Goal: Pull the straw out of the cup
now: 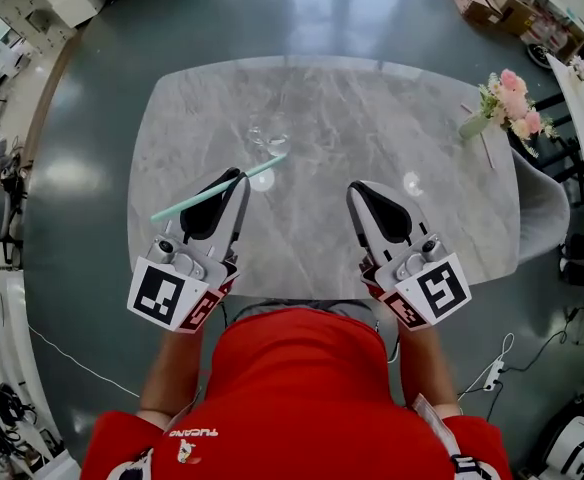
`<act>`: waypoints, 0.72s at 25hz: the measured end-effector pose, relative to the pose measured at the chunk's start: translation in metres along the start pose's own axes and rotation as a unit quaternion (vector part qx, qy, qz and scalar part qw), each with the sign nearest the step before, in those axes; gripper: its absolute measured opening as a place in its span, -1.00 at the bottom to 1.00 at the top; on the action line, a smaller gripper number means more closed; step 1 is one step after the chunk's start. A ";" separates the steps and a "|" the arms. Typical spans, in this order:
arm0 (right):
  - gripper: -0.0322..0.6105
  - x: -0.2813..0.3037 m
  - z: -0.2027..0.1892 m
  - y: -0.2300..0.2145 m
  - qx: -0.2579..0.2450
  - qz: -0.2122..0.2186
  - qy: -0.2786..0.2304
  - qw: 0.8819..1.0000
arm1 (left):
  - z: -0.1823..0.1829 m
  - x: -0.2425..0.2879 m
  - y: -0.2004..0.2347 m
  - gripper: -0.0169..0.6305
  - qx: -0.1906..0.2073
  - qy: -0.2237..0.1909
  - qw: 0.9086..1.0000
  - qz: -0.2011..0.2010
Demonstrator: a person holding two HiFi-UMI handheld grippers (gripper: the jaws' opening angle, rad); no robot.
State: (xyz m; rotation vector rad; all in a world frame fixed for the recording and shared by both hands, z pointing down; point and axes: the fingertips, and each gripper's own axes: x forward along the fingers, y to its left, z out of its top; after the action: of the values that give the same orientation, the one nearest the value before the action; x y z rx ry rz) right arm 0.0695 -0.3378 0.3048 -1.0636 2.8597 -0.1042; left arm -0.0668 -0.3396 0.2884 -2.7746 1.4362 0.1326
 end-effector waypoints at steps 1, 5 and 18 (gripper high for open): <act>-0.90 -0.001 0.000 0.001 -0.001 0.001 0.000 1.000 | 0.001 -0.001 -0.001 -0.83 0.001 -0.001 1.000 0.001; -0.90 -0.004 0.003 0.002 -0.002 0.000 -0.001 1.000 | 0.005 -0.004 -0.005 -0.83 0.005 -0.005 1.000 0.003; -0.90 -0.014 0.007 0.001 -0.014 0.003 0.005 1.000 | 0.002 -0.004 -0.012 -0.83 -0.001 -0.008 1.000 0.006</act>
State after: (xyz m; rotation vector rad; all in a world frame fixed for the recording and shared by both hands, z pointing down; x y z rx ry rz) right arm 0.0799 -0.3286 0.2990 -1.0633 2.8815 -0.0682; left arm -0.0592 -0.3292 0.2863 -2.7608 1.4515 0.1561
